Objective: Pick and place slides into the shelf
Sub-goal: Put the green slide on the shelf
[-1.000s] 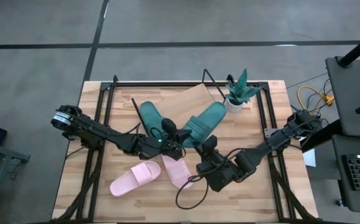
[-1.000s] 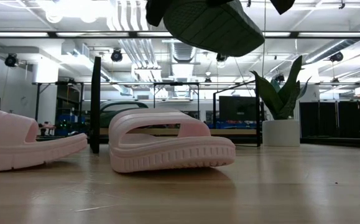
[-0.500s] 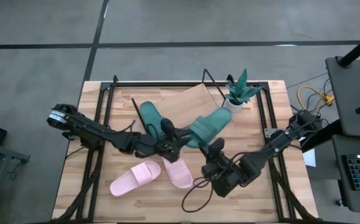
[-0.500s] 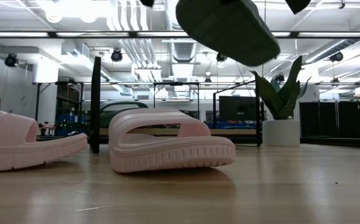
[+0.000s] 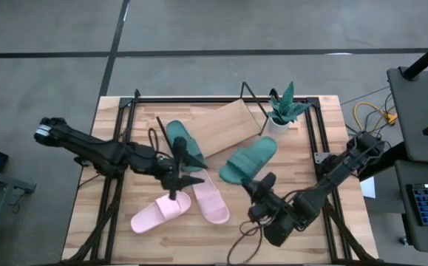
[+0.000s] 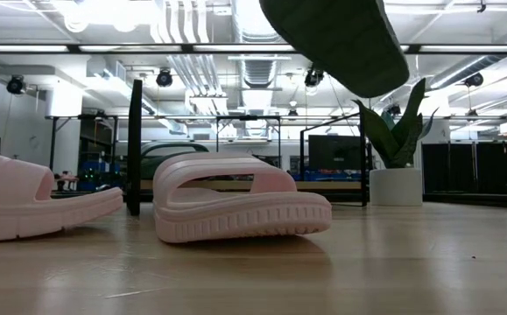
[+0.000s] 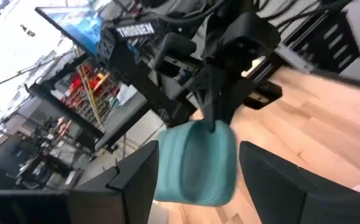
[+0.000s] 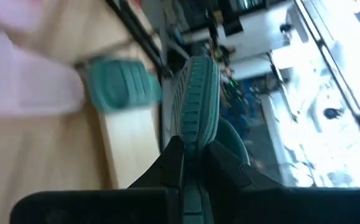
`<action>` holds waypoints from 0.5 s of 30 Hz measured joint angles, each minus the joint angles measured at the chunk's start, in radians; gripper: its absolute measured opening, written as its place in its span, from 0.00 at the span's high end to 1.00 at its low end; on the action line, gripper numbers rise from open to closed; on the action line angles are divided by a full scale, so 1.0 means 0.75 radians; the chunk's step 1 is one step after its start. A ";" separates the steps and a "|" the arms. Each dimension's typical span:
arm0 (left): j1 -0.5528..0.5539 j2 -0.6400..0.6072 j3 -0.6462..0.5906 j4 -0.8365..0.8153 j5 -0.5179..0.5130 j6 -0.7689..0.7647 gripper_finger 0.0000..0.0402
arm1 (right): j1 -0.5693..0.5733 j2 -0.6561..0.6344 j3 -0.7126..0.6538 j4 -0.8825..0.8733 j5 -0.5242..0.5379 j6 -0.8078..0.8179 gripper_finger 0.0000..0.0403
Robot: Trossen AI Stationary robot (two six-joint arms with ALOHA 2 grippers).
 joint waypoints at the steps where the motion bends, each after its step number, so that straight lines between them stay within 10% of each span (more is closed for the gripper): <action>1: 0.000 -0.023 -0.015 0.001 0.003 -0.001 0.48 | 0.011 -0.001 0.005 0.058 -0.035 -0.041 0.93; 8: 0.002 -0.117 -0.085 0.003 0.002 -0.064 0.48 | 0.081 -0.004 0.040 0.625 -0.313 -0.435 0.93; 15: 0.002 -0.194 -0.191 -0.007 0.006 -0.066 0.48 | 0.131 -0.025 0.050 0.697 -0.720 -0.701 0.93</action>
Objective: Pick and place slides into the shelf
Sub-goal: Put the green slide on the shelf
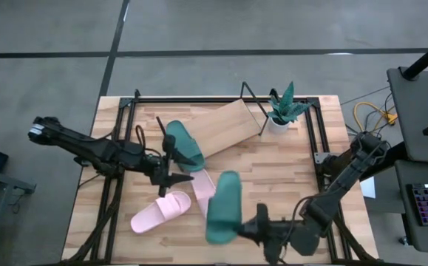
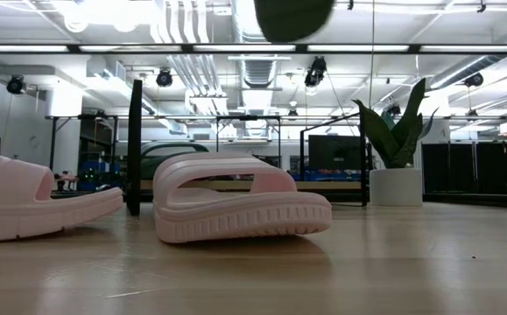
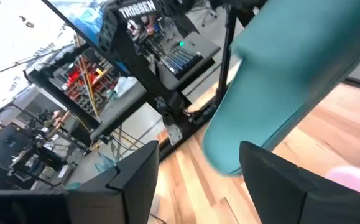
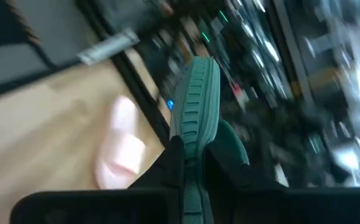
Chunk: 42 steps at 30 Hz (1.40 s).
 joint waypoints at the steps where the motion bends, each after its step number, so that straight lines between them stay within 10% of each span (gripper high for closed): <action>1: 0.000 -0.011 -0.017 0.001 0.009 0.000 0.48 | 0.004 -0.003 -0.002 0.000 -0.065 -0.042 0.93; 18: -0.001 -0.099 -0.194 0.049 0.367 -0.107 0.48 | 0.003 -0.115 -0.439 0.452 -0.274 -0.555 0.93; 30: -0.001 0.005 -0.215 0.317 0.489 -0.178 0.48 | -0.254 -0.461 -0.949 0.826 -0.753 -0.574 0.93; 42: 0.009 0.203 -0.148 0.363 0.147 -0.168 0.48 | -0.640 -0.572 -1.064 0.827 -1.173 -0.535 0.93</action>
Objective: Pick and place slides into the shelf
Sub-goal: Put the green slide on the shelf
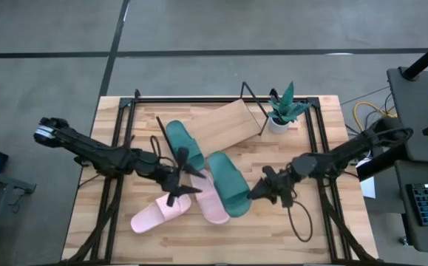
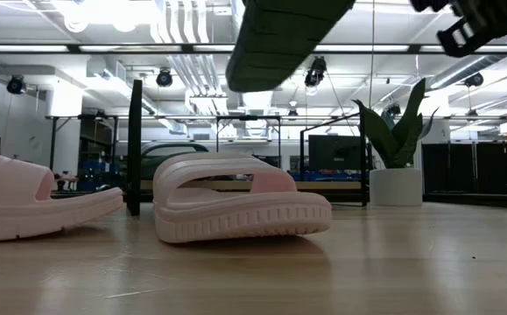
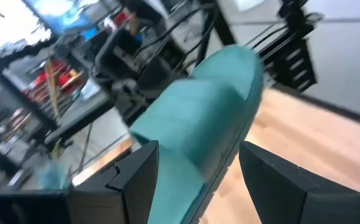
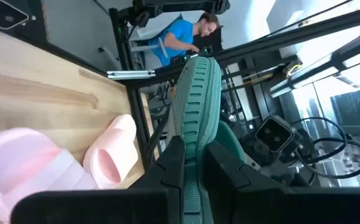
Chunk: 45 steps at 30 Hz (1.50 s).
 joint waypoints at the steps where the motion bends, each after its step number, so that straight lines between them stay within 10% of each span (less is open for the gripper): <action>1: 0.002 0.008 0.007 0.001 -0.011 -0.007 0.48 | -0.030 0.001 0.000 0.000 -0.032 0.000 0.93; 25: 0.011 0.076 0.045 -0.150 -0.424 -0.112 0.48 | -0.539 0.008 -0.001 -0.026 -0.547 -0.113 0.93; 45: 0.037 0.073 0.044 -0.151 -0.445 -0.111 0.48 | -0.791 0.294 0.129 0.065 -0.803 0.014 0.93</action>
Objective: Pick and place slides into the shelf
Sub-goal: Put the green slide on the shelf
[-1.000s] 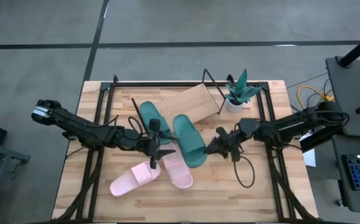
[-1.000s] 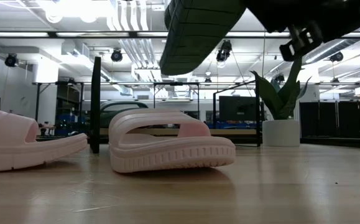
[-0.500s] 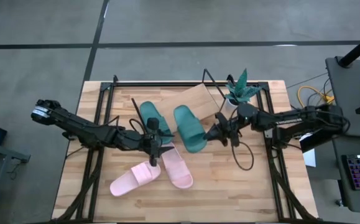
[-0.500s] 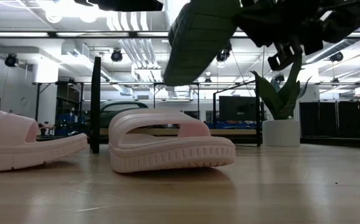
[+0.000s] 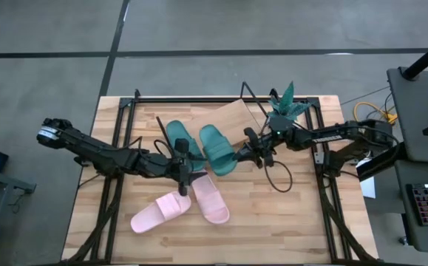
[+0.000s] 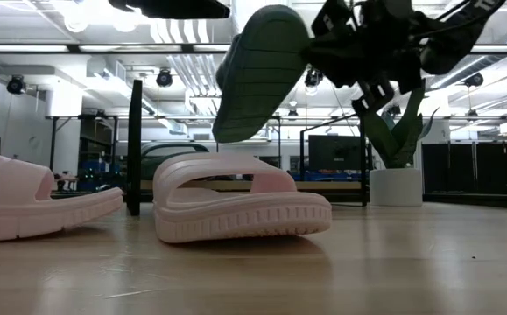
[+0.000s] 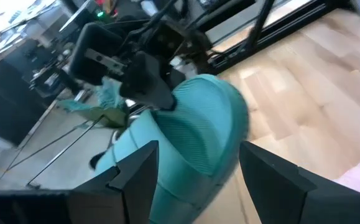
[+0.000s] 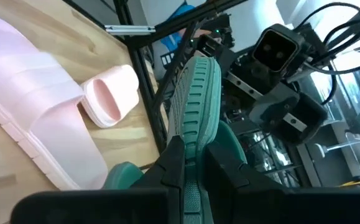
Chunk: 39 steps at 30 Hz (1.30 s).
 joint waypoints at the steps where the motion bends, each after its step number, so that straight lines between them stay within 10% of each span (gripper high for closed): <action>1: 0.005 0.000 0.000 0.001 -0.026 -0.006 0.48 | 0.000 0.010 0.008 0.000 0.003 -0.001 0.93; 15: 0.025 0.041 0.158 -0.199 -0.160 -0.246 0.48 | -0.001 0.016 0.020 -0.010 0.119 -0.008 0.94; 28: 0.045 0.324 0.636 -0.829 -0.372 -0.393 0.48 | 0.000 0.015 0.018 -0.044 0.165 0.007 0.94; 39: 0.110 0.421 0.743 -1.002 -0.247 -0.465 0.48 | 0.000 0.015 0.018 -0.050 0.166 0.002 0.94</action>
